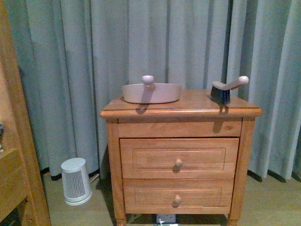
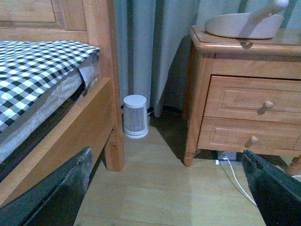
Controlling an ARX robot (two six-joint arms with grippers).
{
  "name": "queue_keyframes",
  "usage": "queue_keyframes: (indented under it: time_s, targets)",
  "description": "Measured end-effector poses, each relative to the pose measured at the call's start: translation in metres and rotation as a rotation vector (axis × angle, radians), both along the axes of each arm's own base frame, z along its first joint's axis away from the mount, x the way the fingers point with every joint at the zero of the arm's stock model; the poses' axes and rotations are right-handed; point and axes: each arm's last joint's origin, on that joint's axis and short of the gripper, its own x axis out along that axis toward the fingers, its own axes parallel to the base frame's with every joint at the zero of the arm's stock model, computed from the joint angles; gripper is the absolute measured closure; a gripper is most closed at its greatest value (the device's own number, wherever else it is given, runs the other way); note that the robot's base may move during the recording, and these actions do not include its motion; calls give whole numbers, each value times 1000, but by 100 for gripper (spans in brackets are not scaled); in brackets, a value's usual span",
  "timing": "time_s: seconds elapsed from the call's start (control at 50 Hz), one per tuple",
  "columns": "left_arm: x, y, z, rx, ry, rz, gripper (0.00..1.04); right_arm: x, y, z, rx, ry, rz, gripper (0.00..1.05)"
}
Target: Clean up trash
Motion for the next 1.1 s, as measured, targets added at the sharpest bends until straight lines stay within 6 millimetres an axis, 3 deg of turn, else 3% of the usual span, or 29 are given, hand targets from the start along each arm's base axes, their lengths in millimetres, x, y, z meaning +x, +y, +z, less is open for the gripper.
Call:
queue_keyframes:
  time_s: [1.099]
  targets:
    - [0,0,0,0,0,0,8,0,0,0,0,0,0,7]
